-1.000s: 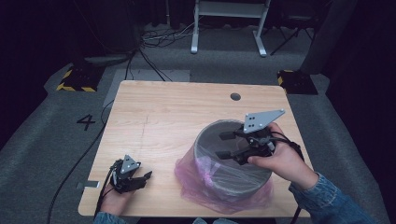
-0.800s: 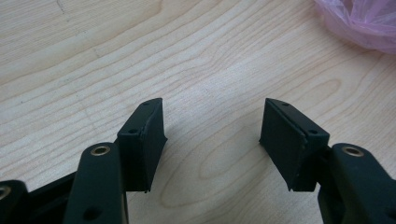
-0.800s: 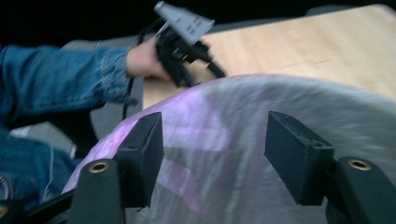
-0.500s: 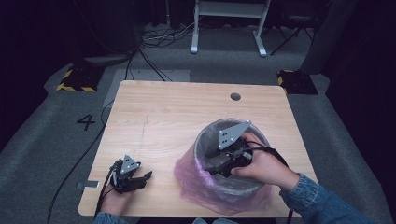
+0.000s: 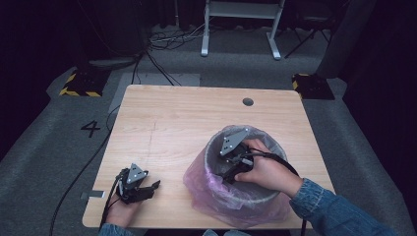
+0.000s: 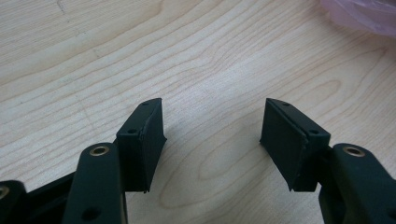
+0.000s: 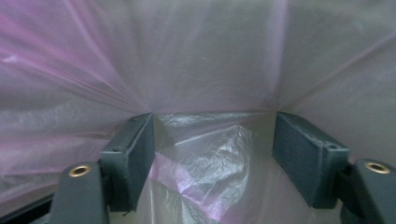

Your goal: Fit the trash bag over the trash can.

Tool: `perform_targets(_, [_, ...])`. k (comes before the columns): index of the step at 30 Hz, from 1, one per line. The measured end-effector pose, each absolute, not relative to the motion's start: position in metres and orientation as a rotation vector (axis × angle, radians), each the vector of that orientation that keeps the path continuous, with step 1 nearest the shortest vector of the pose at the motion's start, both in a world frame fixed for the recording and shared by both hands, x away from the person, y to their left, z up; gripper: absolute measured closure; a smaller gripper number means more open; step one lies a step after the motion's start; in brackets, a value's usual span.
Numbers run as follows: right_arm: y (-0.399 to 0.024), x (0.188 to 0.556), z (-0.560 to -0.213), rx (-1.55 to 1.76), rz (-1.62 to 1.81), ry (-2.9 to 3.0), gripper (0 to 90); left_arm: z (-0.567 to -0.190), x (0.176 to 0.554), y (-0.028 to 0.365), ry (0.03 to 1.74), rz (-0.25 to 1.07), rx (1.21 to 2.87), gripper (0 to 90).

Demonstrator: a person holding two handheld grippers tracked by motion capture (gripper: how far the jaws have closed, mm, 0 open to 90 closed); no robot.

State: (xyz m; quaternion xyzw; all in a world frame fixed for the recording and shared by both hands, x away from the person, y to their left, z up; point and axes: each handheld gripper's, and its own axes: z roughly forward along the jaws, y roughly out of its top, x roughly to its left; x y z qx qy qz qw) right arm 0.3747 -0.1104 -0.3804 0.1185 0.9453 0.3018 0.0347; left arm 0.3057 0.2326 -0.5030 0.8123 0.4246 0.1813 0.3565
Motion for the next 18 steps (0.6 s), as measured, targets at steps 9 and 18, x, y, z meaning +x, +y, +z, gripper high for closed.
perform_targets(9, [-0.104,0.379,-0.396,0.350,0.751,2.967,26.8,-0.503,0.306,0.232,1.099,0.462,2.094,38.9])
perform_targets(18, [-0.102,0.375,-0.404,0.344,0.668,3.042,26.2,-0.503,0.316,0.223,1.054,0.450,2.116,37.9])
